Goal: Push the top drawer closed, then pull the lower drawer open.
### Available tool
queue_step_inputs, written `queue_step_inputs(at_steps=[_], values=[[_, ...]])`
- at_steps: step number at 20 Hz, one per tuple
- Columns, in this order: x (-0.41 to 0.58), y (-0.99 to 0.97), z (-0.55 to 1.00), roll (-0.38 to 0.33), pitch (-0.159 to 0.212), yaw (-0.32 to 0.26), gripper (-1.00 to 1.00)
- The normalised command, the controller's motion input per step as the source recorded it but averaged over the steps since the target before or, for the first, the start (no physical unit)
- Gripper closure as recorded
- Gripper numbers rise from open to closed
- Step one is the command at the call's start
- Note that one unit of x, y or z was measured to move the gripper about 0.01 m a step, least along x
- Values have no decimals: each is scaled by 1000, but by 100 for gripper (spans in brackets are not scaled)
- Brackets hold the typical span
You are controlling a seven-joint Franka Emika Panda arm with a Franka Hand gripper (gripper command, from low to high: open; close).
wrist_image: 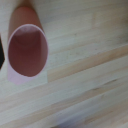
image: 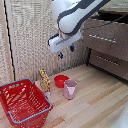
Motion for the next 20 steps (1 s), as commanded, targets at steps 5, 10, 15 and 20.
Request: queue_step_inputs(at_steps=[5, 10, 15, 20], values=[[0, 0, 162, -352, -12, 129, -100], [0, 7, 137, -371, 0, 104, -100], [0, 6, 127, -375, 0, 101, -100], [0, 1, 141, -365, -6, 111, -100]])
